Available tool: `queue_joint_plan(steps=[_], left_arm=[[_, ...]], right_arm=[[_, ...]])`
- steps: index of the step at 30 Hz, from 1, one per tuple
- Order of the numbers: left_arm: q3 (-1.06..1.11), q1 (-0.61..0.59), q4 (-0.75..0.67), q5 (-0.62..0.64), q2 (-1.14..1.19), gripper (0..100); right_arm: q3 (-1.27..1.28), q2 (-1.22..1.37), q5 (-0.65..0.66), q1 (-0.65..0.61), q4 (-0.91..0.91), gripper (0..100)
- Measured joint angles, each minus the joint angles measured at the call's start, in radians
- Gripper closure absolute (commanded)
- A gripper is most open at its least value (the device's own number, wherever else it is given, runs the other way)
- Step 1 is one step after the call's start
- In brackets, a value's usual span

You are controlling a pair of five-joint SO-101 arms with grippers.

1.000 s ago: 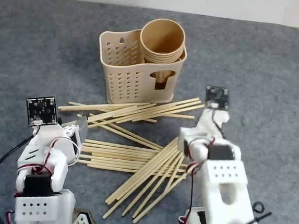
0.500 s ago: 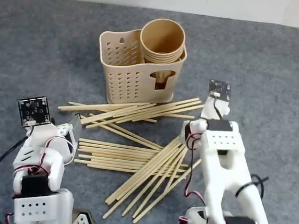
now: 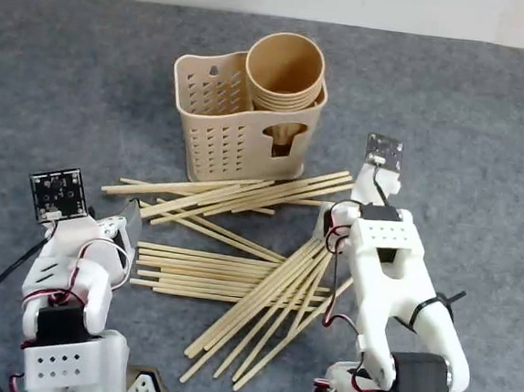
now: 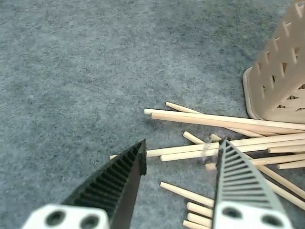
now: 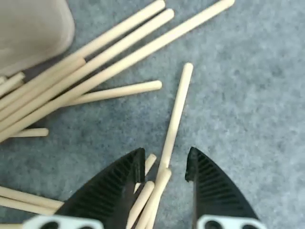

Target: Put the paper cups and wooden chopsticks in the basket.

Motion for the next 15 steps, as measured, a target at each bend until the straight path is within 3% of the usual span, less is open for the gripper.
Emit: queue_joint_plan(steps=[9,14,15], left_arm=[[0.000,0.000,0.000,0.000,0.000,77],[0.000,0.000,0.000,0.000,0.000,77],[0.000,0.000,0.000,0.000,0.000,77]], right_arm=[[-0.104,0.176,0.000,0.011,-0.008,84.6],[-0.166,0.255,0.000,0.043,-0.008,99.8],[-0.173,0.261,0.000,0.051,-0.008,99.2]])
